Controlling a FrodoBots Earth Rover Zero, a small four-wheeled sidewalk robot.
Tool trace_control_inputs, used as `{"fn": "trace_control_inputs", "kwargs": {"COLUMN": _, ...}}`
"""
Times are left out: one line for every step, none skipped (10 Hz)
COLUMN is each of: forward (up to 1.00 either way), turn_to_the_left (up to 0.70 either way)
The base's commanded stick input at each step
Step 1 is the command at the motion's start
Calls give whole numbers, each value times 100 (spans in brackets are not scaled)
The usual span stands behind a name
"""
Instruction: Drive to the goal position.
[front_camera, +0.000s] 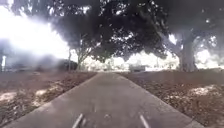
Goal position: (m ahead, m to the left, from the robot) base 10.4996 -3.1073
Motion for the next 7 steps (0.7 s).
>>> {"fn": "trace_control_inputs", "kwargs": {"forward": 70, "turn_to_the_left": 0}}
{"fn": "trace_control_inputs", "kwargs": {"forward": 70, "turn_to_the_left": 0}}
{"fn": "trace_control_inputs", "kwargs": {"forward": 70, "turn_to_the_left": 0}}
{"fn": "trace_control_inputs", "kwargs": {"forward": 70, "turn_to_the_left": 0}}
{"fn": "trace_control_inputs", "kwargs": {"forward": 70, "turn_to_the_left": 0}}
{"fn": "trace_control_inputs", "kwargs": {"forward": 70, "turn_to_the_left": 0}}
{"fn": "trace_control_inputs", "kwargs": {"forward": 70, "turn_to_the_left": 0}}
